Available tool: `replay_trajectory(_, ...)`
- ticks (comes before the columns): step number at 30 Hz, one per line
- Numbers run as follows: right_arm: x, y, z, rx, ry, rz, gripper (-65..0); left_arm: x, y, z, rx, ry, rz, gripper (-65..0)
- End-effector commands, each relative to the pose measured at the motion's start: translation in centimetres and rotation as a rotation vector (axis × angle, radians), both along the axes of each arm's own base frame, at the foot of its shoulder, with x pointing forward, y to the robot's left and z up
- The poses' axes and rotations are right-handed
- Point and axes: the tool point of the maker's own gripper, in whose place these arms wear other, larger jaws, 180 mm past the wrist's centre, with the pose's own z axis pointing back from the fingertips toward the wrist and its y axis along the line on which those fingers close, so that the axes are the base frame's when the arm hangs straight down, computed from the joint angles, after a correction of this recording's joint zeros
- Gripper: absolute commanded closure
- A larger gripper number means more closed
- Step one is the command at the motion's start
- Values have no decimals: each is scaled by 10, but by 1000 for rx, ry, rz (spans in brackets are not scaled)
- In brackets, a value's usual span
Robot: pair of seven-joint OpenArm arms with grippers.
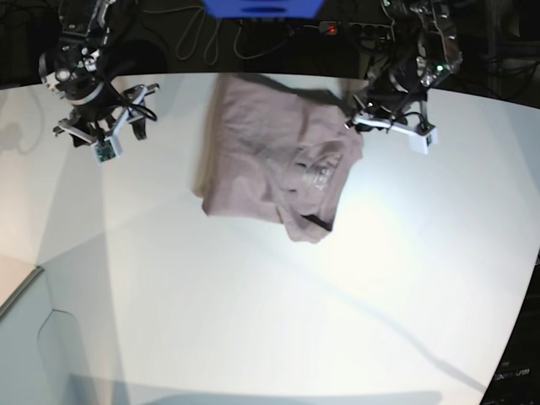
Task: Layout the t-shirt on the table in an organized manner, then fold the t-shirt properly
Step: 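Raise the right gripper away and move the left gripper to the stack's edge, then grasp the edge of the pink folded stack with the left gripper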
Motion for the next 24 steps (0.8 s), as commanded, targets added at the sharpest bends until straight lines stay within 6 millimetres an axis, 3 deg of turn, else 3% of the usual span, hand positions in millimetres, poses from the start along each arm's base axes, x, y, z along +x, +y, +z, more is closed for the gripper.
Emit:
replay_trajectory(1,7,2,9,10,-37,17,-366,11,1,9,-1,-38,5,0)
replay_trajectory(5,12,2,11,11,-48,17,-366,12,-3,7,7,-28,14,0)
replay_trajectory(16,17,1,14,9,-60,18,-366,-7,14,-11,68,100,140,0)
replay_trajectory(24,18,3,14,11,-63,18,-366,14,5,-23,37,113,133,0)
